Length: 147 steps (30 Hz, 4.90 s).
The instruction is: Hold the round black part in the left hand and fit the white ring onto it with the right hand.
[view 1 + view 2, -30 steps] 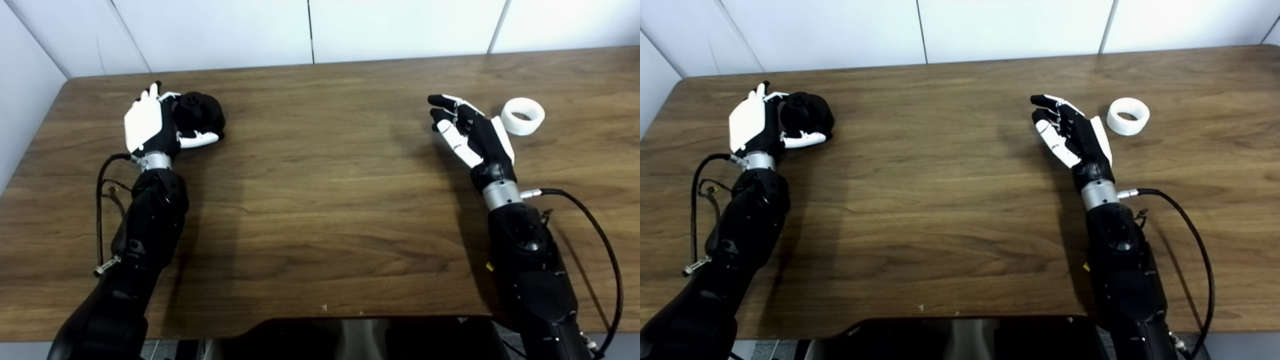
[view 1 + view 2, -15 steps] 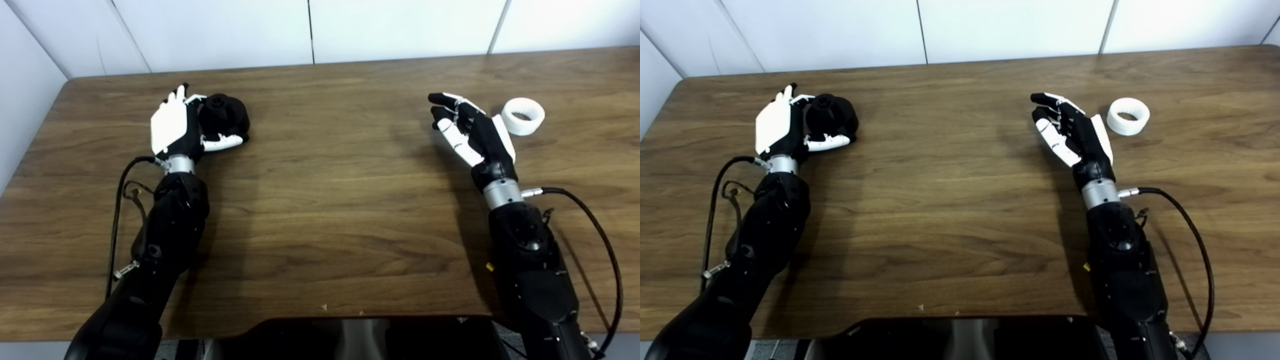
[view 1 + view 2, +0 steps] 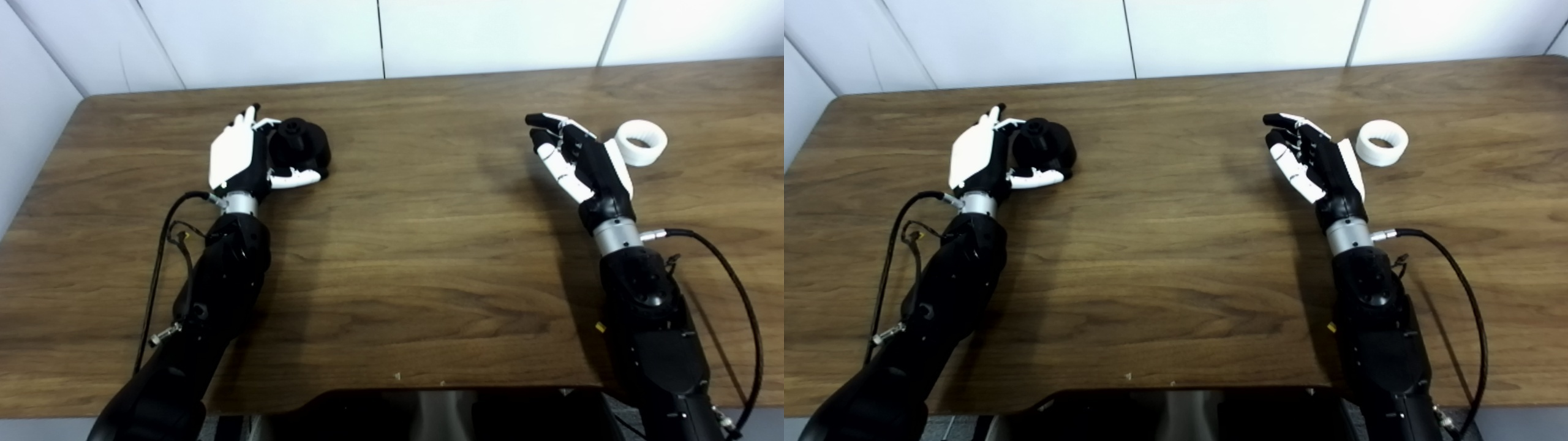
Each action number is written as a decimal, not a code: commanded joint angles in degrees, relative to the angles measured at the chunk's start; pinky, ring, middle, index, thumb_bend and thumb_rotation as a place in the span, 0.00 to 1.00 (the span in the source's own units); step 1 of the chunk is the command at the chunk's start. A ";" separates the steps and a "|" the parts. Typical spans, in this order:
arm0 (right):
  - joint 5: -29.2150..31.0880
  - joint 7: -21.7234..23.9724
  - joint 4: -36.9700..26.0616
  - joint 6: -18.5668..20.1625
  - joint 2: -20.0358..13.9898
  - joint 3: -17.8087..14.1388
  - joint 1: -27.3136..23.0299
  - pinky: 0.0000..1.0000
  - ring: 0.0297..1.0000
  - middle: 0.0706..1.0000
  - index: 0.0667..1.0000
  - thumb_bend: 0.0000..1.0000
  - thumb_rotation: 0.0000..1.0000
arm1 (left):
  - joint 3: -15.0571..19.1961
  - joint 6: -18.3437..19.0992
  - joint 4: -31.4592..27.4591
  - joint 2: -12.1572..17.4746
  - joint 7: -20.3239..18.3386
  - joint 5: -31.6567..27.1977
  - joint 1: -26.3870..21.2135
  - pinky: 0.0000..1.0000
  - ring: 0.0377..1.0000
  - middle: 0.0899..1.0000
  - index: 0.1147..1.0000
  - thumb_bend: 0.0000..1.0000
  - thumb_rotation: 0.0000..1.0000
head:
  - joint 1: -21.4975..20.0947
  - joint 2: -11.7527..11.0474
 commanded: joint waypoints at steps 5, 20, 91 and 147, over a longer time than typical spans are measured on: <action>0.69 -0.02 -2.39 -0.28 -0.44 -0.77 -1.97 0.77 0.81 0.81 0.71 0.46 0.61 | -3.93 -2.95 0.72 -0.92 -3.61 1.06 1.09 1.00 1.00 1.00 0.66 1.00 0.42 | -0.04 -0.05; 0.53 -0.23 -2.97 -0.02 -0.16 -0.70 -1.81 0.79 0.82 0.81 0.71 0.47 0.63 | -7.80 -5.18 -1.99 -0.60 -5.44 2.58 1.72 1.00 1.00 1.00 0.67 1.00 0.43 | 0.08 -0.20; -6.37 -0.05 -2.21 -4.54 -3.80 2.40 -2.14 0.79 0.83 0.82 0.74 0.47 0.57 | -15.75 -14.16 -16.37 -1.82 -16.14 6.30 7.33 1.00 1.00 1.00 0.65 1.00 0.41 | -2.29 -0.47; -44.61 4.68 -3.43 10.89 -24.85 4.37 -11.03 0.93 0.92 0.86 0.78 0.65 0.48 | -10.99 -20.59 -14.55 1.44 -17.22 5.85 8.60 1.00 1.00 1.00 0.66 1.00 0.44 | -20.37 -5.21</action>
